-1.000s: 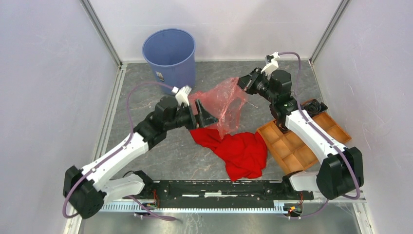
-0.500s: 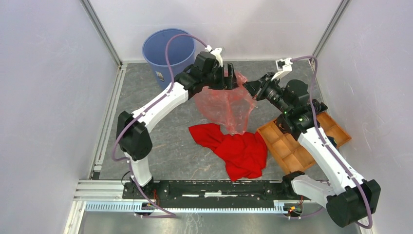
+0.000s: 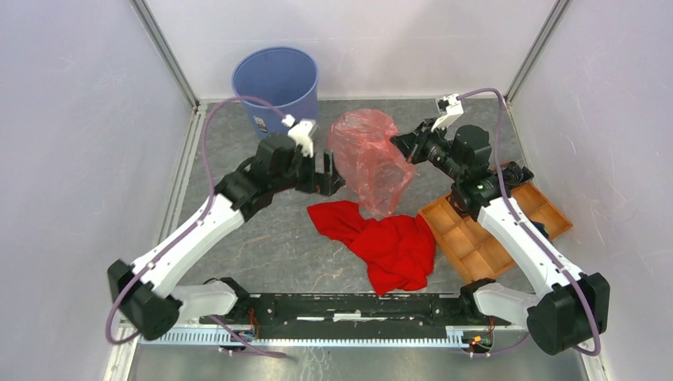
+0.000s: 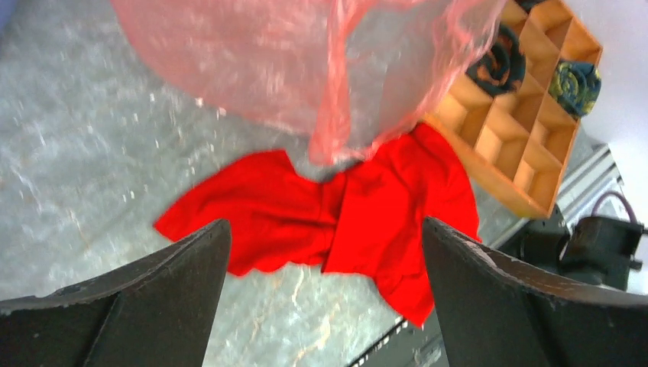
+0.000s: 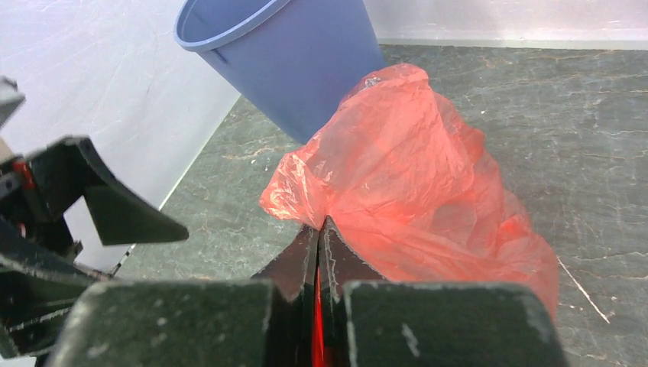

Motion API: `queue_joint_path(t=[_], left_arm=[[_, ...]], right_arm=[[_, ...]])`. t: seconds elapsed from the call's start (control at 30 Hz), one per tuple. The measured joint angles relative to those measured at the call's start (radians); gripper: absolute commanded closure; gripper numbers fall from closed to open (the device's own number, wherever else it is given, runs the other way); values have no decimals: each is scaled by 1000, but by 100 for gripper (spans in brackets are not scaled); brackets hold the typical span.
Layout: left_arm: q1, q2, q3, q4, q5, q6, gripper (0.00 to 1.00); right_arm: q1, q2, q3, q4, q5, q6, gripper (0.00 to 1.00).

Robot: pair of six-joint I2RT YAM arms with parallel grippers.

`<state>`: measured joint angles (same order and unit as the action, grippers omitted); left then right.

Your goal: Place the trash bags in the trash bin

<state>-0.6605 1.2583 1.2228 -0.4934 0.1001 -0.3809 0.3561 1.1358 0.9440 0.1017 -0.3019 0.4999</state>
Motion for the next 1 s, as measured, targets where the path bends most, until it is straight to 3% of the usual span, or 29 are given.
queue_joint_path(t=[0.13, 0.23, 0.33, 0.4, 0.6, 0.77, 0.87, 1.0], left_arm=[[2, -159, -222, 64, 35, -61, 0], [2, -182, -366, 182, 90, -146, 1], [-2, -110, -460, 334, 147, -224, 2], [-15, -27, -489, 441, 161, -258, 8], [-36, 207, -442, 586, 111, -309, 22], [-35, 352, -406, 674, 92, -331, 40], [-35, 412, -390, 697, 88, -341, 57], [-35, 428, -390, 703, 65, -358, 87]], right_arm=[[0, 24, 0, 16, -20, 8, 100], [0, 31, 0, 17, -29, 18, 100], [0, 31, 0, 25, -39, 31, 100], [0, 31, 0, 32, -45, 39, 100], [0, 30, 0, 40, -62, 56, 100], [0, 14, -4, 39, -61, 58, 100], [0, -11, -26, 39, -61, 61, 100], [0, -39, -71, 39, -56, 59, 100]])
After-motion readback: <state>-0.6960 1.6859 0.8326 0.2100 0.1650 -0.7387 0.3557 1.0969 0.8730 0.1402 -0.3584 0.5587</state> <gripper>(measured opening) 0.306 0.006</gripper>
